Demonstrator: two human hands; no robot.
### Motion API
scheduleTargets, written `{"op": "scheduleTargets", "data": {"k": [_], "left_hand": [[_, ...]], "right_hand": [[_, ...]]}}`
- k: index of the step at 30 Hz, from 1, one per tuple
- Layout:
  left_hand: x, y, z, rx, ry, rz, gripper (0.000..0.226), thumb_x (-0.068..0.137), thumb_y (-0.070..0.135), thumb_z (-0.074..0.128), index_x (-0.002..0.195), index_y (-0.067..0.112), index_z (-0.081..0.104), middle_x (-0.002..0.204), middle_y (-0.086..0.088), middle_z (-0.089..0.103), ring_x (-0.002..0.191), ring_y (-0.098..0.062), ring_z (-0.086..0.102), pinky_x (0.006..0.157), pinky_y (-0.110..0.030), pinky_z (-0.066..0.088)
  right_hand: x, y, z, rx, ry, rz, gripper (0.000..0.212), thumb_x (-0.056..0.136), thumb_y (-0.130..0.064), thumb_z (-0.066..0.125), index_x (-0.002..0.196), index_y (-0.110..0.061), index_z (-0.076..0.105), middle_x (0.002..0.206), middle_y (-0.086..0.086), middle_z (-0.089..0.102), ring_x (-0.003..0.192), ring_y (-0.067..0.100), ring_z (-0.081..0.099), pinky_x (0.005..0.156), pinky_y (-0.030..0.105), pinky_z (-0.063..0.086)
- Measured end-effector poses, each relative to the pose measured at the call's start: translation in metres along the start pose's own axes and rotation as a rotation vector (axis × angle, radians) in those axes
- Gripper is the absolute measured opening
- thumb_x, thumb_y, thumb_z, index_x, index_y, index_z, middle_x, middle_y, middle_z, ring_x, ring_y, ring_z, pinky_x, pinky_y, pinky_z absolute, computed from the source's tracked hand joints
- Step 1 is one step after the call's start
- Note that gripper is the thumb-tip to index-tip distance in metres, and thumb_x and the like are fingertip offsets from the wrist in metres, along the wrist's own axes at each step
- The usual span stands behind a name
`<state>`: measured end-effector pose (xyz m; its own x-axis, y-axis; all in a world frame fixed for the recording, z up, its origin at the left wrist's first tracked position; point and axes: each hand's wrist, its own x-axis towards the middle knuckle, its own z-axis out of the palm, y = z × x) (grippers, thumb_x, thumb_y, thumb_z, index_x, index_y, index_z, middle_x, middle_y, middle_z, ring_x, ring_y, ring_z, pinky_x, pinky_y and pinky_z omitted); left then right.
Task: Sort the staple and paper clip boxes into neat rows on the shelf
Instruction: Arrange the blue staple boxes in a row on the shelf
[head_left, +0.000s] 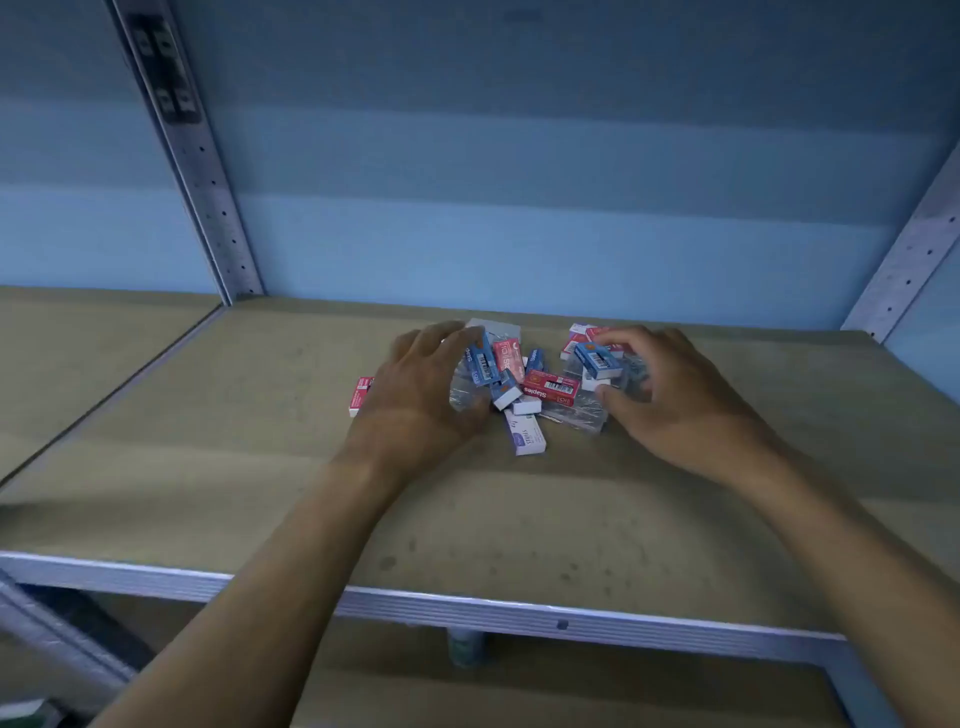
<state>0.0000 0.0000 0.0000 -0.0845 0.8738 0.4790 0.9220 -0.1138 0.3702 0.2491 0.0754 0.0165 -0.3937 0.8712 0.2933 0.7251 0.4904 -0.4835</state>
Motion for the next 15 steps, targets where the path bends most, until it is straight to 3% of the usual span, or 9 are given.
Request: {"op": "scheduleTargets", "data": {"k": [7, 11, 15], "left_hand": [[0.01, -0.007, 0.008, 0.033, -0.03, -0.054, 0.068, 0.083, 0.045, 0.069, 0.144, 0.031, 0.045, 0.144, 0.009, 0.05, 0.133, -0.021, 0.04, 0.109, -0.035, 0.038], [0.014, -0.008, 0.008, 0.068, -0.005, -0.065, 0.063, 0.082, 0.044, 0.071, 0.139, 0.031, 0.05, 0.138, 0.006, 0.054, 0.127, -0.023, 0.045, 0.101, -0.038, 0.042], [0.015, -0.006, 0.009, 0.067, 0.035, -0.063, 0.059, 0.08, 0.047, 0.072, 0.133, 0.028, 0.055, 0.132, 0.004, 0.059, 0.119, -0.024, 0.051, 0.095, -0.038, 0.045]], "right_hand": [[0.007, 0.001, 0.014, -0.089, -0.008, 0.017, 0.048, 0.094, -0.035, 0.059, 0.14, -0.045, 0.052, 0.138, -0.008, 0.052, 0.127, 0.025, 0.051, 0.106, 0.041, 0.044], [0.01, -0.001, 0.016, -0.079, 0.064, 0.017, 0.031, 0.09, -0.032, 0.066, 0.121, -0.038, 0.068, 0.123, -0.006, 0.061, 0.115, 0.023, 0.057, 0.094, 0.038, 0.049], [0.01, -0.003, 0.013, -0.051, 0.136, 0.043, 0.022, 0.083, -0.021, 0.073, 0.102, -0.032, 0.072, 0.111, -0.008, 0.068, 0.103, 0.02, 0.063, 0.086, 0.036, 0.052]]}}
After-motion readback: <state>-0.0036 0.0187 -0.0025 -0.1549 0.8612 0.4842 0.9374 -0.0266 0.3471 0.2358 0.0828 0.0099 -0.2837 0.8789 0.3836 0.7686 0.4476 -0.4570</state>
